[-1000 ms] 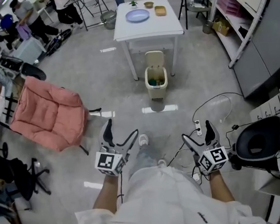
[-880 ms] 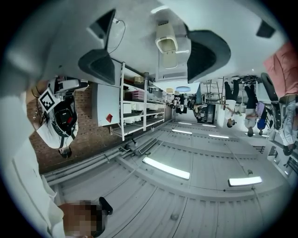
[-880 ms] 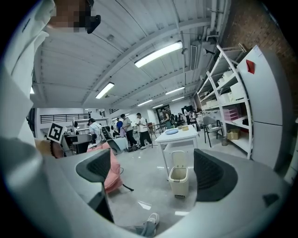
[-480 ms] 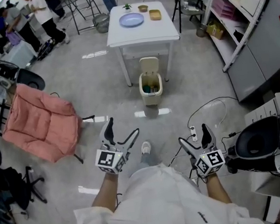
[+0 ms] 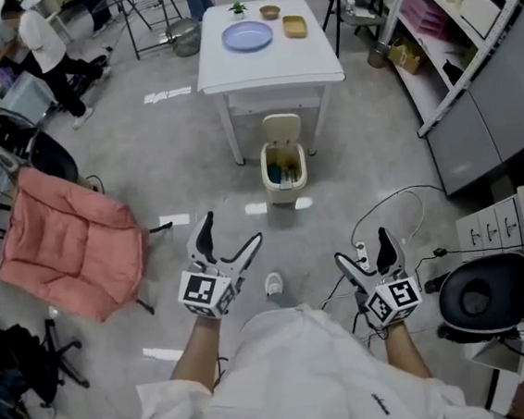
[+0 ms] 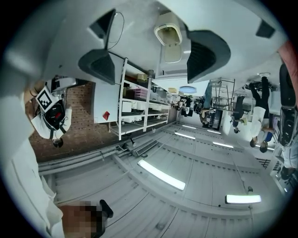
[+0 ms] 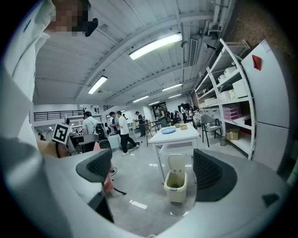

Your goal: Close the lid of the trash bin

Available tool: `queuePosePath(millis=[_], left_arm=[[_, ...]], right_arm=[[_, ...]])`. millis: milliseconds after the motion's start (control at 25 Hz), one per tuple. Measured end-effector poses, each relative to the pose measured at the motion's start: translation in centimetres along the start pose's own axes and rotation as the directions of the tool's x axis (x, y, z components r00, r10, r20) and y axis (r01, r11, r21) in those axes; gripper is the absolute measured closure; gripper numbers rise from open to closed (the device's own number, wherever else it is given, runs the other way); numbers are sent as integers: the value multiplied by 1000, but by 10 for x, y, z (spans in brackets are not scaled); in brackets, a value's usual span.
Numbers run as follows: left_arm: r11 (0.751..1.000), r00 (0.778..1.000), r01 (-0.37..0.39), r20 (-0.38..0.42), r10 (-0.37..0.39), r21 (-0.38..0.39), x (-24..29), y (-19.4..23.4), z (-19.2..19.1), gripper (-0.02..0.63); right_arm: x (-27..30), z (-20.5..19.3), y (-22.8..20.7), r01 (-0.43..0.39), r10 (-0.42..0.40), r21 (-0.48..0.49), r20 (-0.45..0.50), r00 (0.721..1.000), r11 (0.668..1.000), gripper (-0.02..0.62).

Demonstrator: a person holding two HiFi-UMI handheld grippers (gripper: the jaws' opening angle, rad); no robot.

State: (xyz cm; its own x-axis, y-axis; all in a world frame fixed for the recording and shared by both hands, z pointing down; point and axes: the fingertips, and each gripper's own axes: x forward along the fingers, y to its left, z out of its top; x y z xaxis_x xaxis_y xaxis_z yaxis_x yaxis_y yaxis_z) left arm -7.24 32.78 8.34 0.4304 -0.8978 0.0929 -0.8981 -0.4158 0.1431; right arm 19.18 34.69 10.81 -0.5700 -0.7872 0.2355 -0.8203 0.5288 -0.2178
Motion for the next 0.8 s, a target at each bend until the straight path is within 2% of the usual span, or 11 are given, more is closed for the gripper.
queuePosePath(millis=[400,640,800], left_arm=[[997,997,76,-6,-76,-9,67,69,8,138],[995,995,103,-19,-103,-18,99,90,8,138],[992,992,122,-36,-121,16,117,101,8,138]], right_arm=[[95,26,-5,23,-24,-13,-12,1000,1000,46],[128,34,-12,30,-30,-8,-13,999,1000,46],[144,41,-20,42,-42,0,-22,999,999,46]])
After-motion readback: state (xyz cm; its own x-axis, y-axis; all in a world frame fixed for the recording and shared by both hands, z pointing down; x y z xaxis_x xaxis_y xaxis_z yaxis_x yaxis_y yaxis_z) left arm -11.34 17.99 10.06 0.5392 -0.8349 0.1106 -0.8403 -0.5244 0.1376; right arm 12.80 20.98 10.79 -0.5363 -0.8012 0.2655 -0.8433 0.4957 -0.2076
